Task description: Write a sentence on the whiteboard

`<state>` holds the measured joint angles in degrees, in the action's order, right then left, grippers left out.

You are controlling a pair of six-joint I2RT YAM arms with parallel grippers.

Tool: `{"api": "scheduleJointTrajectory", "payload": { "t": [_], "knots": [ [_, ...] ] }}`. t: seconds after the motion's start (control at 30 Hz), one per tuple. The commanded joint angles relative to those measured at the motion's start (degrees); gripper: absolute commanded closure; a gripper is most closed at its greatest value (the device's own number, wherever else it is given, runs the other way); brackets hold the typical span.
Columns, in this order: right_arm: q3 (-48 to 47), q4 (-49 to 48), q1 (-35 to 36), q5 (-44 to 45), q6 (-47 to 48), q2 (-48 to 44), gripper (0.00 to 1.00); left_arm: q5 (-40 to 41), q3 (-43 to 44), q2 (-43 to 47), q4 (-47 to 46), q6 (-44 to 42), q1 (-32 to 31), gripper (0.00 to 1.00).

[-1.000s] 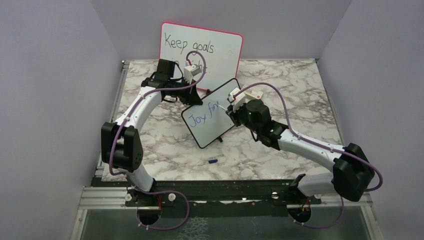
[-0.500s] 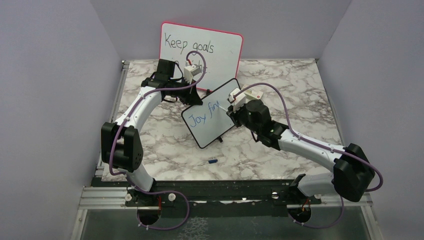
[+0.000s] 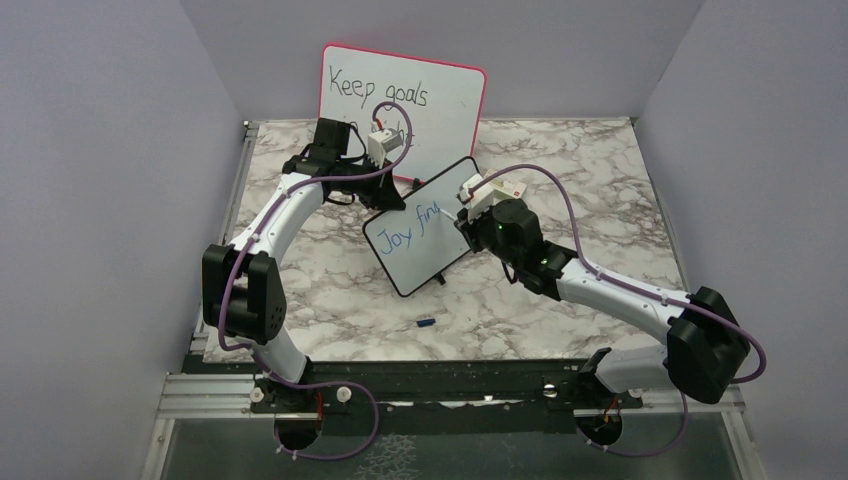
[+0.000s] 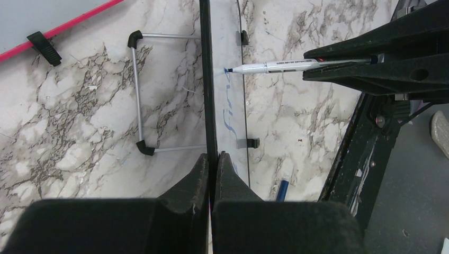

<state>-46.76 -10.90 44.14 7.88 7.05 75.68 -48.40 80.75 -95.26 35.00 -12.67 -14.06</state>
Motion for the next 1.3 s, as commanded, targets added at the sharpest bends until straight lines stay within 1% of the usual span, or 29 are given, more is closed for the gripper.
{"api": "scheduleJointTrajectory", "payload": {
  "t": [0.0,0.23,0.93,1.27],
  "knots": [
    [-0.4,-3.2,-0.1,0.4,-0.9,-1.1,1.00,2.5,-2.0,-1.6,2.7,-2.8,-1.0,1.00],
    [-1.3,-5.0,-0.1,1.0,-0.8,-1.3,1.00,2.5,-2.0,-1.4,2.6,-2.9,-1.0,1.00],
    [-4.3,-6.7,-0.1,0.8,0.0,1.9,0.99,2.3,-2.2,-1.3,2.6,-3.0,-1.0,1.00],
    [-4.4,-3.4,-0.1,1.0,-0.2,2.3,1.00,2.5,-2.2,-1.2,2.7,-2.9,-1.0,1.00]
  ]
}}
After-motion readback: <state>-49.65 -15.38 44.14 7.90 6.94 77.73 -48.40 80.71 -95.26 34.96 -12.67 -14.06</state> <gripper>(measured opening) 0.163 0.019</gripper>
